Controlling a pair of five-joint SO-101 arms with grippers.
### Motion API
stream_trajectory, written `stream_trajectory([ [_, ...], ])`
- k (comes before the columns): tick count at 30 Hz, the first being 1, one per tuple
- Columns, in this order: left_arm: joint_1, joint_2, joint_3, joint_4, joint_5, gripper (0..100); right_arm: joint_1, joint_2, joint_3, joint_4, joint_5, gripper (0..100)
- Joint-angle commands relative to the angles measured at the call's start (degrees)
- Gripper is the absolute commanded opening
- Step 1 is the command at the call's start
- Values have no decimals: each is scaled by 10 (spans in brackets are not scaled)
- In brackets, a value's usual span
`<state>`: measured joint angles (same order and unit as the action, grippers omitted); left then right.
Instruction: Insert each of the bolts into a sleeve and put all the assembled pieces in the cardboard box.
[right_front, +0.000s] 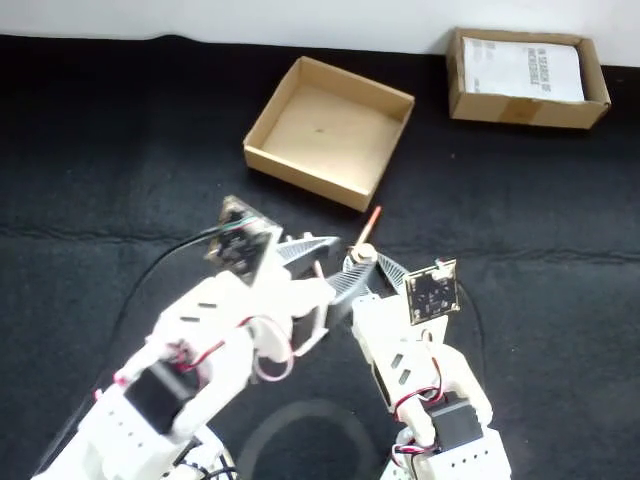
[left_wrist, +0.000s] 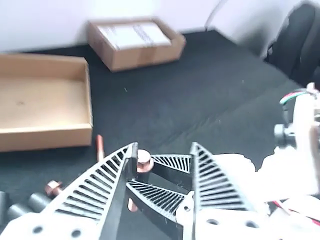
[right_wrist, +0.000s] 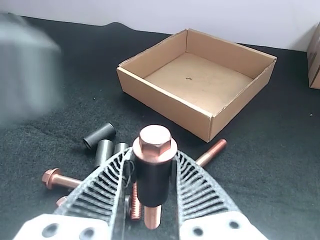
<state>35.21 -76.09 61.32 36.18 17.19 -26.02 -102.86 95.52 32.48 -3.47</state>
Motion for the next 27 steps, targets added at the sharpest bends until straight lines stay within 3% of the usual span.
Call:
stream_trajectory([
  [1, -43, -64, -6, 32, -1, 53, 7, 0, 38, -8, -2, 6],
  [3, -80, -87, -5, 52, -1, 4, 7, 0, 38, -8, -2, 6],
  [14, -317, -210, 121, 64, -1, 9, 9, 7, -58, 46, 1, 6],
  [21, -457, -283, 242, 63, 2, 9, 31, 7, -124, 55, 91, 6],
  [27, -517, -278, 297, 63, 3, 9, 53, 7, -143, 56, 120, 6],
])
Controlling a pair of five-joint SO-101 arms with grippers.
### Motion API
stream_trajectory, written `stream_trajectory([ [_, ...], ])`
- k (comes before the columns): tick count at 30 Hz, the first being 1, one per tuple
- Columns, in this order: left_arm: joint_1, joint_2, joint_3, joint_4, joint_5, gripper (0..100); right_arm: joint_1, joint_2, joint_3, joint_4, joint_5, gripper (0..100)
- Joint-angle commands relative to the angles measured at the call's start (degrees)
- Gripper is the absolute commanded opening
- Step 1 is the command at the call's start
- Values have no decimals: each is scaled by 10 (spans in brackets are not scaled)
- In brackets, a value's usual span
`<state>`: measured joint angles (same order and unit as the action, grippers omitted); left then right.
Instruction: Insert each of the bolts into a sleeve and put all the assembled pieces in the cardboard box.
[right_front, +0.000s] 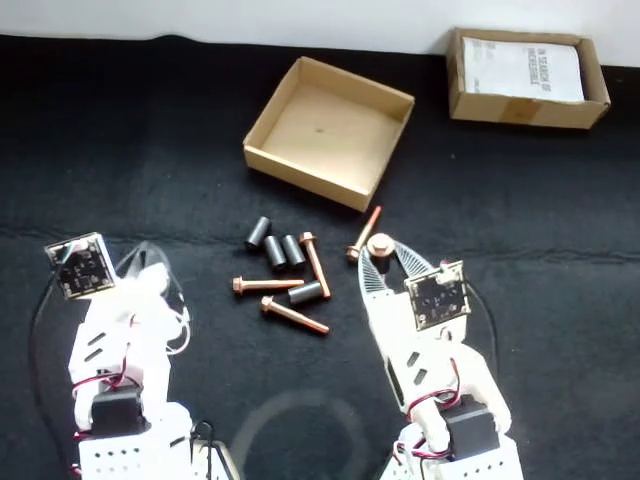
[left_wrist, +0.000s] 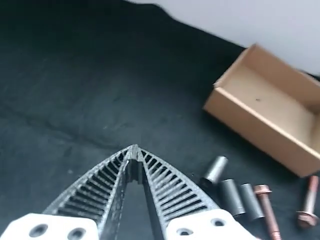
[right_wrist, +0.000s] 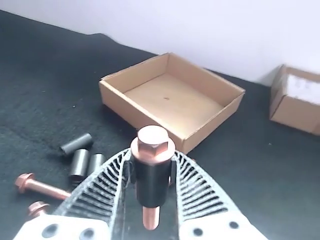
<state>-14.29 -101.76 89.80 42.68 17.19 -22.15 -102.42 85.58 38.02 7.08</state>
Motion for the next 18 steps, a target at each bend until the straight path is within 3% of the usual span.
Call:
stream_trajectory([
  [1, -28, -22, 22, -2, 3, 9, 17, 3, -44, 0, 19, 6],
  [9, -51, -16, 73, 15, 3, 9, 18, 44, -88, 0, 30, 6],
  [18, -48, -16, 73, 26, 3, 9, 29, 311, -277, -1, 26, 6],
])
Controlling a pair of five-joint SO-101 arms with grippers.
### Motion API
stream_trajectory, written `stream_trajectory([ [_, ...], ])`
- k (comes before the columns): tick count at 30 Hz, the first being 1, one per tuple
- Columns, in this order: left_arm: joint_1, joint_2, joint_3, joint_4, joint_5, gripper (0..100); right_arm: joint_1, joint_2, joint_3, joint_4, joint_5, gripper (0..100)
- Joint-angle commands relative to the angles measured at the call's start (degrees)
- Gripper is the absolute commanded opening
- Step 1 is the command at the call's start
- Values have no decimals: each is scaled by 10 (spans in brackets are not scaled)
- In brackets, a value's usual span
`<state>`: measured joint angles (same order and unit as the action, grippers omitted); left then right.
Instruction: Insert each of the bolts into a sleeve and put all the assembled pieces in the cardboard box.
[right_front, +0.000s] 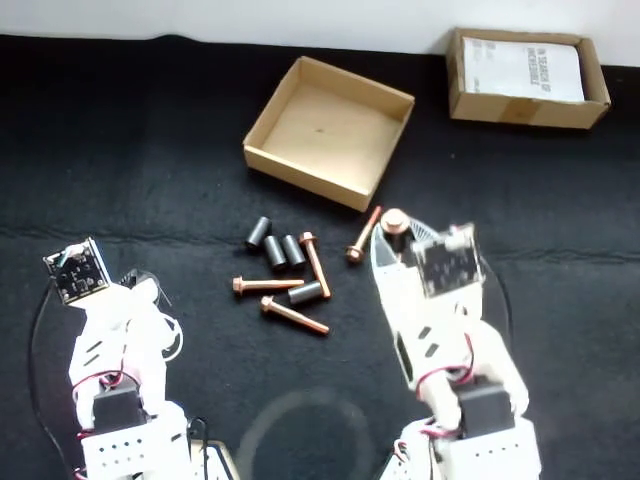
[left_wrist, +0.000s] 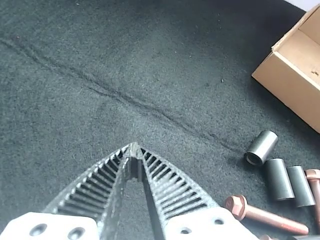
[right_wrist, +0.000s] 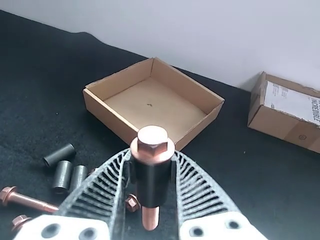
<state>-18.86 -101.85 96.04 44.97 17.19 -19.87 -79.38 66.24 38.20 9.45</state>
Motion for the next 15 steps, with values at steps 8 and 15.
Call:
stream_trajectory([
  [8, -2, -15, 11, 4, 3, 9, 7, 310, -220, -3, 3, 6],
  [15, -2, -15, 11, 4, 3, 9, 7, 516, -357, -3, 2, 6],
])
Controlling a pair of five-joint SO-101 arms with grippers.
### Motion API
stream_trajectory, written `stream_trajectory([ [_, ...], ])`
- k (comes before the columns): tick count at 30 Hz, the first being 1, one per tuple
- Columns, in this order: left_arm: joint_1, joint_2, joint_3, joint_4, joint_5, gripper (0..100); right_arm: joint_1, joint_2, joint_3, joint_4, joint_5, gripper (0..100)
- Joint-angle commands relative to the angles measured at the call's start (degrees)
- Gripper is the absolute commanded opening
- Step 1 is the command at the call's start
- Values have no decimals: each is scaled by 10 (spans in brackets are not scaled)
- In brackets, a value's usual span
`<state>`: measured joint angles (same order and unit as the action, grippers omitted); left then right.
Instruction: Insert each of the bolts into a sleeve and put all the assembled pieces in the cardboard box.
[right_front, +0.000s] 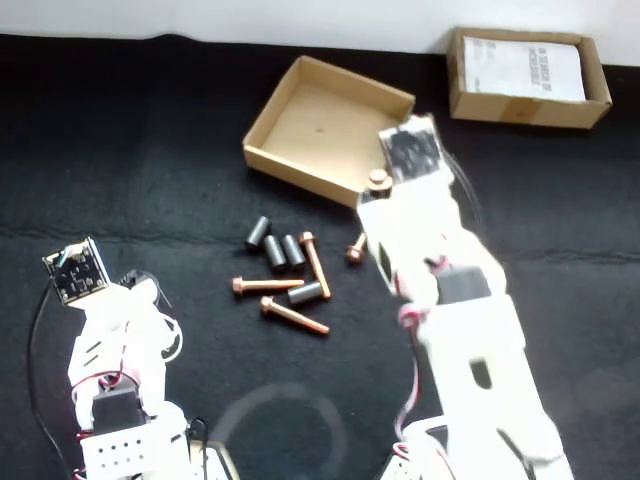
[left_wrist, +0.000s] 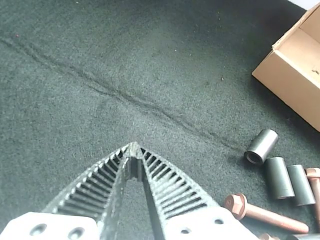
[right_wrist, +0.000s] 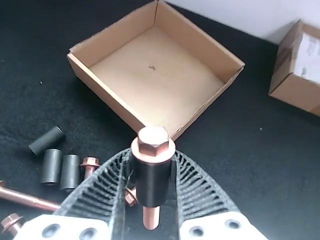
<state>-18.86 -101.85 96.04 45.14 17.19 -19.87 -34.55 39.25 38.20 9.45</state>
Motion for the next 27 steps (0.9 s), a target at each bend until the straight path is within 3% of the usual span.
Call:
stream_trajectory([
  [1, -2, -15, 11, 2, 3, 9, 7, 98, -116, -3, 2, 6],
  [27, -2, -15, 11, -1, 3, 9, 6, 796, -820, 22, 3, 6],
])
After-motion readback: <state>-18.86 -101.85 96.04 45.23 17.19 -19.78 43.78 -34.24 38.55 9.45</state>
